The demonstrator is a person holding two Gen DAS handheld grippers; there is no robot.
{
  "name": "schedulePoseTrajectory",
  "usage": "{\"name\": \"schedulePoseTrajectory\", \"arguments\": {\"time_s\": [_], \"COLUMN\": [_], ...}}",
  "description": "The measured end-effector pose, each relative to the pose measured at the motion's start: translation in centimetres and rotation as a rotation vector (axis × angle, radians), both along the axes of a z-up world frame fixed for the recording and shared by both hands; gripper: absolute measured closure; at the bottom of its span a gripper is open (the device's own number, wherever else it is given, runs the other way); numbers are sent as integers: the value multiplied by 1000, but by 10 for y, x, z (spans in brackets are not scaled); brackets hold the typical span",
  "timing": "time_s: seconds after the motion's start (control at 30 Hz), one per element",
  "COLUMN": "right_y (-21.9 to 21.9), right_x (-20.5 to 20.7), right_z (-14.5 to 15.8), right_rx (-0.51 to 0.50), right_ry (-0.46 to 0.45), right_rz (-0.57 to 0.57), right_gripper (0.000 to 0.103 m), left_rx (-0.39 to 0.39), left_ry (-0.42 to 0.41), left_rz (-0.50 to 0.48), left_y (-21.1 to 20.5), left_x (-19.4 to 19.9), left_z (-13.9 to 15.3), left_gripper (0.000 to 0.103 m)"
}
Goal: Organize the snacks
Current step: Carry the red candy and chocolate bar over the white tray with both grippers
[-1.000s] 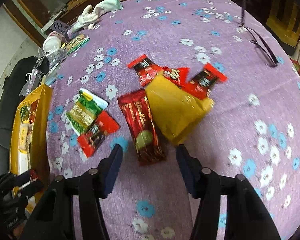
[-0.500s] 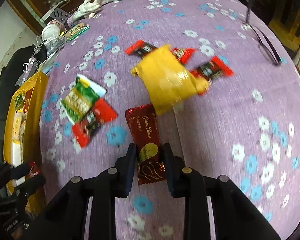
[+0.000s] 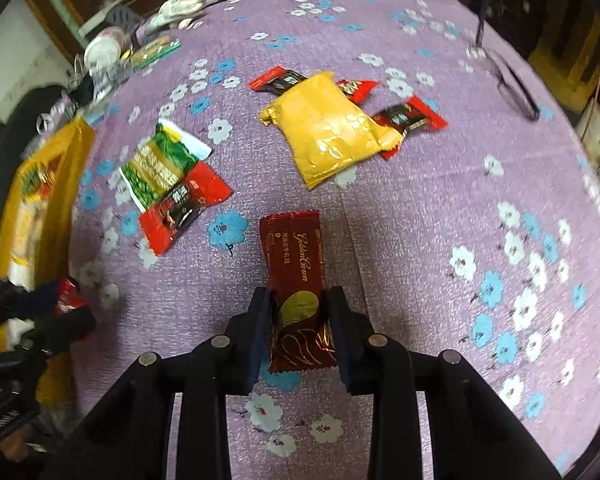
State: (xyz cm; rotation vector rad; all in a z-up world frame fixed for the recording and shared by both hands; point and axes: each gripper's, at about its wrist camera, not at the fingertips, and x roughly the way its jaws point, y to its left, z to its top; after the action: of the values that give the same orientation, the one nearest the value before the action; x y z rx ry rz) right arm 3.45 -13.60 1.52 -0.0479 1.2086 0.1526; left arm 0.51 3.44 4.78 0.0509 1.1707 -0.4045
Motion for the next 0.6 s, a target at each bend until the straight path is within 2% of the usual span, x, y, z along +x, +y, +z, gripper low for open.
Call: {"name": "schedulePoseTrajectory", "arguments": {"time_s": [0.07,0.13,0.33,0.6], "right_y": [5,3,4,37], "right_x": [-3,-5,-17,-29], "right_z": [0,1,20,50], "right_rx": [-32,-5,101,183], "right_ry": [-10,2,-13,-63], "right_rz": [19,14,3,90], "right_gripper": [76,80,80,79], "left_rx": [-6,-11,-22,-30], "left_ry": [-5,-9,-15,-45], "left_rz": [1,3,15,50], "left_y": [2,5,13,31], "left_x": [0,-1,-5,-9], "left_z": [2,4,7,20], "left_gripper": [74,74,74,74]}}
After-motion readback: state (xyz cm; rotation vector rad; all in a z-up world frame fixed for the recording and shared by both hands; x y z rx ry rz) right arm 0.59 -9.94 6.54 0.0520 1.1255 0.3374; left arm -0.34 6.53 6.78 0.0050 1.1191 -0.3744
